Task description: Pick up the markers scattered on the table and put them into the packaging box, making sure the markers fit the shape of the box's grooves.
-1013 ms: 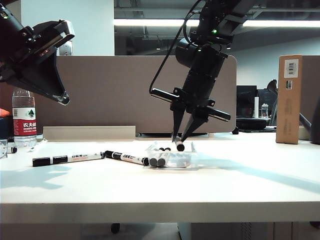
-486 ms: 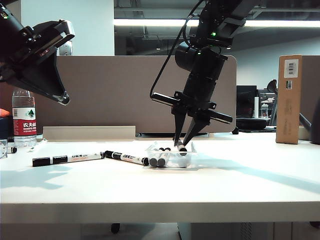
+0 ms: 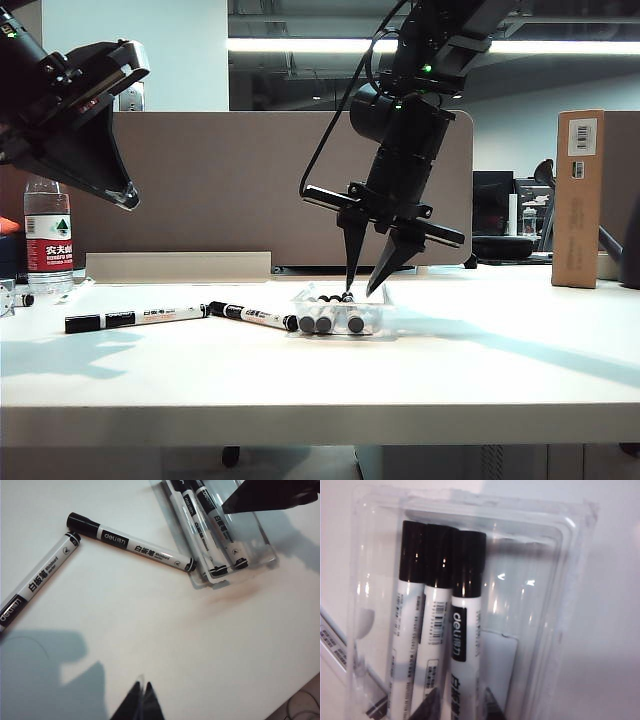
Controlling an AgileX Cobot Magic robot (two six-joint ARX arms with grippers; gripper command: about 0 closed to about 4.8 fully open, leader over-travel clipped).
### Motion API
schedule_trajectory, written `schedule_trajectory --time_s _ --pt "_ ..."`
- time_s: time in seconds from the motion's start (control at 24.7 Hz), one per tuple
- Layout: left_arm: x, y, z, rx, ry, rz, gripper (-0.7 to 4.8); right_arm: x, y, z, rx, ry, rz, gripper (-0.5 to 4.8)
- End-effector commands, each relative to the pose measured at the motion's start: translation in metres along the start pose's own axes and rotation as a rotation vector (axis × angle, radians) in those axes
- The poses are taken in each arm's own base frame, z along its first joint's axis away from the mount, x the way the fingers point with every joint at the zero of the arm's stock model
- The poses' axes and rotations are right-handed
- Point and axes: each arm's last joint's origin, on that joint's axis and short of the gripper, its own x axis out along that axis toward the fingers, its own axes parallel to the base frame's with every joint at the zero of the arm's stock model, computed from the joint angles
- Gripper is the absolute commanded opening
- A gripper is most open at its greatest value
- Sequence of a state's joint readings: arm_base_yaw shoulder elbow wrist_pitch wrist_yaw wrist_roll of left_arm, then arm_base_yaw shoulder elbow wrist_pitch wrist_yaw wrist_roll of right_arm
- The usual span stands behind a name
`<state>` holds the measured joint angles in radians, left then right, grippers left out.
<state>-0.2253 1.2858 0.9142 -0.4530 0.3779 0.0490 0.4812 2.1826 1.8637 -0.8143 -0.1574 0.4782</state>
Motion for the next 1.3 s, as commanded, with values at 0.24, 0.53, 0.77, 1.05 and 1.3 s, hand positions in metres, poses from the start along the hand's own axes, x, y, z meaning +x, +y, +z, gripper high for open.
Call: schedule_trajectory --time_s 0.24,0.53,0.77,1.05,1.3 --pt "-0.002 0.0 0.004 0.012 -0.03 0.021 -0.03 -0.033 0.022 0.02 -0.027 -0.068 0.184 1.15" --pt "-0.004 0.003 0.006 0.018 -0.04 0.116 -0.01 -0.023 0.052 0.009 -0.09 -0.033 0.297 1.19" --pt "-0.004 0.002 0.003 0.009 -0.017 0.114 -0.01 0.015 0.078 -0.007 -0.196 -0.023 0.229 1.23" --pt "-0.004 0.002 0.001 0.002 0.005 0.105 -0.01 0.032 0.074 -0.008 -0.218 -0.024 0.184 1.28" --pt "-0.004 0.001 0.002 0.006 -0.005 0.091 -0.01 0.04 0.077 -0.012 -0.252 -0.017 0.173 2.12"
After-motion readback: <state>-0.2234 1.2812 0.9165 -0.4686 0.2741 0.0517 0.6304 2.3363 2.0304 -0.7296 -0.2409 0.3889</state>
